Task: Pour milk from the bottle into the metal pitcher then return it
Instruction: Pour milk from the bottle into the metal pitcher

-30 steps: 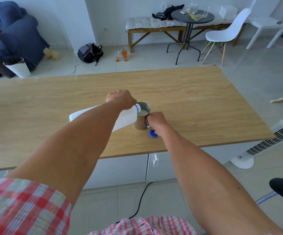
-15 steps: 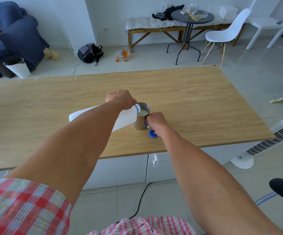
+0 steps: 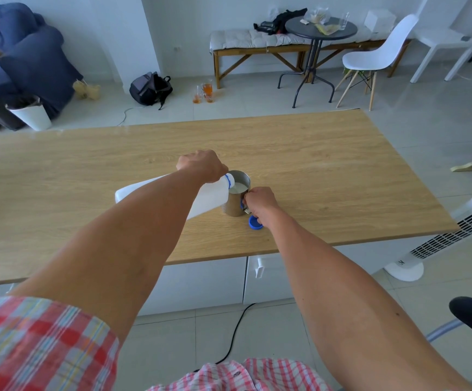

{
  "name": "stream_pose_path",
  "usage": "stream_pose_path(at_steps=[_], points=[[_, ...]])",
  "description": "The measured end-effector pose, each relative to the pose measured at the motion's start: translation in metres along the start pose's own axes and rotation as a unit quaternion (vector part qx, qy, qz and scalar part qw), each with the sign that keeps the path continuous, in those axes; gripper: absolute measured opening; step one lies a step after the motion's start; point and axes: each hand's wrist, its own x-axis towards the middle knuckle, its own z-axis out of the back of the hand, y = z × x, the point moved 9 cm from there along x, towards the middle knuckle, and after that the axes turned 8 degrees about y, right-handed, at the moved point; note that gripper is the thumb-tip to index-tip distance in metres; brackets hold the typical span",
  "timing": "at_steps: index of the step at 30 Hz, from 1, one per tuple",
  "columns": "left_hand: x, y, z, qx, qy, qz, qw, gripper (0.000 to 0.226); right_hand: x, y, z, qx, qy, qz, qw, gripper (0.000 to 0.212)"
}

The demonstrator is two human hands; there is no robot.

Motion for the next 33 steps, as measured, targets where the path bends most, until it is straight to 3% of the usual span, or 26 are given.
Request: stream_pose_path(at_steps=[33], points=[[0.0061, 0.0010, -0.0033, 0.000, 0.007, 0.007, 1.000, 0.039, 0.0016, -0.0009, -0.0006, -0.001, -0.002, -0.005, 1.000, 0.018]])
